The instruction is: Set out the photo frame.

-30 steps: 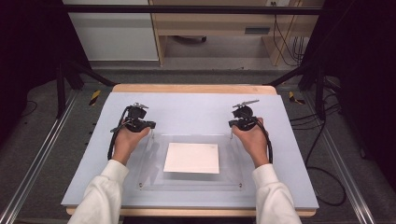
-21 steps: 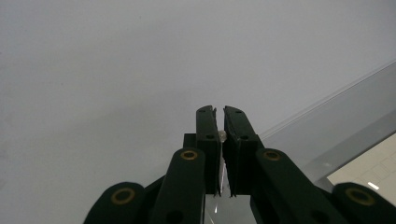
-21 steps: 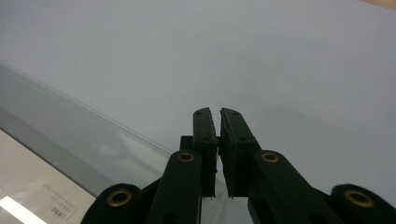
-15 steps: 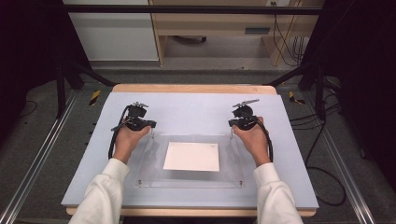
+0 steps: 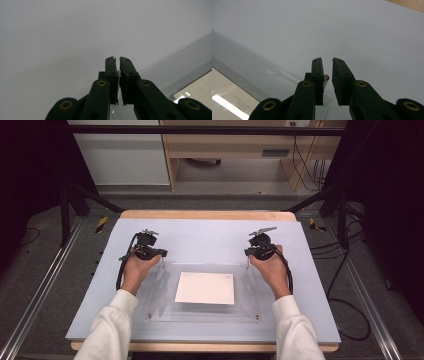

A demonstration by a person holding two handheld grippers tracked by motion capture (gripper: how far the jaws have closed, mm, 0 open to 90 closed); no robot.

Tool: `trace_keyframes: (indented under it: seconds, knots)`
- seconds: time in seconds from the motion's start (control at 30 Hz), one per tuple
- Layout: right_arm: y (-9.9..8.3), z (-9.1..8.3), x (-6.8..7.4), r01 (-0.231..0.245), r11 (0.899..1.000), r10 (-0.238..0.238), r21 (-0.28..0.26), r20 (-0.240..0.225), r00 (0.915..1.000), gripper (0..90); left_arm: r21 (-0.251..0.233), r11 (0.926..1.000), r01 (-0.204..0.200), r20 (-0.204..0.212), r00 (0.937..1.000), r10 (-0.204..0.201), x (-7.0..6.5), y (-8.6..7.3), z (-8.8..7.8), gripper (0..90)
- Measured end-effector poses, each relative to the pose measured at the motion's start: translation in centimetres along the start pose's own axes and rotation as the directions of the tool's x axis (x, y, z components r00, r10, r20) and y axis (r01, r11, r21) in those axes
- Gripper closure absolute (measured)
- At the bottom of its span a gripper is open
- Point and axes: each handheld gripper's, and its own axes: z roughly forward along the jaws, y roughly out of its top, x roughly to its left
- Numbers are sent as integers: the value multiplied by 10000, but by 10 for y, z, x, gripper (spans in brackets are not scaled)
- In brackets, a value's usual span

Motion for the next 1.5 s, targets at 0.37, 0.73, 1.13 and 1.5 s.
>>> trace_keyframes:
  seconds: [0.37, 0.73, 1.13, 1.5]
  knots:
    - [0, -5, 1, 124, 9997, -120, -191, 209, 9997, 672, -7, 10000, -11, -12, 10000, 11, 1, 0, 0, 849]
    - [-15, -58, 20, 1085, 9786, -877, -1747, 1227, 9886, 347, 25, 10000, -27, -11, 10000, 27, 1, 0, 0, 849]
    - [-81, -111, 43, 1991, 9453, -1746, -2585, 1146, 9779, 211, 29, 10000, 12, -10, 10000, -12, 1, 0, 0, 849]
    - [-139, -140, 44, 2793, 9282, -2481, -2457, 1506, 9570, 224, 70, 10000, -66, -83, 9999, 67, 0, -1, 0, 849]
